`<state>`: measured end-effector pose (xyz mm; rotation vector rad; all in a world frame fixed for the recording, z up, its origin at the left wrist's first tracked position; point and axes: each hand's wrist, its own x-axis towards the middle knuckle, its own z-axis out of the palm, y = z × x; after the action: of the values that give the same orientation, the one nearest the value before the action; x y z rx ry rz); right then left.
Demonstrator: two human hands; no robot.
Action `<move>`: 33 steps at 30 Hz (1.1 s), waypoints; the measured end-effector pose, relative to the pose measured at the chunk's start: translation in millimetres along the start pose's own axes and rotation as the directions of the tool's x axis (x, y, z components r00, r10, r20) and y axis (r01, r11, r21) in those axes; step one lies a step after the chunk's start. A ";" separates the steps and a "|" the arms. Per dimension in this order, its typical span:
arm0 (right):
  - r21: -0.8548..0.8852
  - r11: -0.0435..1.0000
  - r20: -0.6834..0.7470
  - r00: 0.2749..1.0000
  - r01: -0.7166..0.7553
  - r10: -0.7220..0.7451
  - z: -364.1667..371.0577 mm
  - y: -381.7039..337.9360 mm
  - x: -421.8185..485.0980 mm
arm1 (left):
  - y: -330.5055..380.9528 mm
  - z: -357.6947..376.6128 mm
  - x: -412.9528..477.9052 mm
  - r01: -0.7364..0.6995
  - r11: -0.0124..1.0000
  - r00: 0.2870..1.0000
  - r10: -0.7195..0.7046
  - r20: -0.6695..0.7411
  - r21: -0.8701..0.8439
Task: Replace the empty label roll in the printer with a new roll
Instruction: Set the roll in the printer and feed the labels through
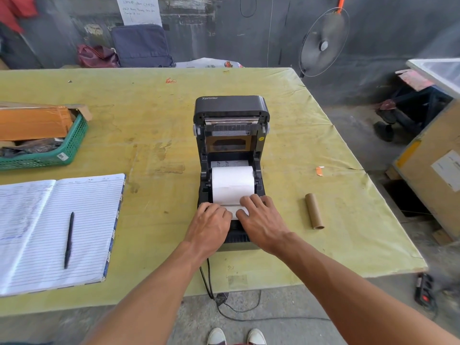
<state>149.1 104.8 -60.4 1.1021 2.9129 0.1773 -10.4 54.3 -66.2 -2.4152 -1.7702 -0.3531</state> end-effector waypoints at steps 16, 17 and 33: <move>0.059 0.995 -0.116 0.991 0.080 -0.073 3.8 -13.3 -49.2 | 16.4 0.6 -45.8 -0.097 0.989 0.994 0.090 -0.061 -0.115; 0.063 0.994 -0.120 0.989 0.090 -0.082 4.8 -14.5 -52.2 | 17.5 1.2 -49.1 -0.107 0.987 0.994 0.102 -0.045 -0.117; 0.089 0.996 0.109 0.994 0.021 -0.031 13.1 -15.5 -70.1 | 29.2 -7.7 -66.0 -0.004 0.996 0.998 0.011 0.069 -0.090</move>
<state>192.2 48.2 -76.5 1.0490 2.8594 -0.0126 -2.4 -17.3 -74.9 -2.5242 -1.8103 -0.3597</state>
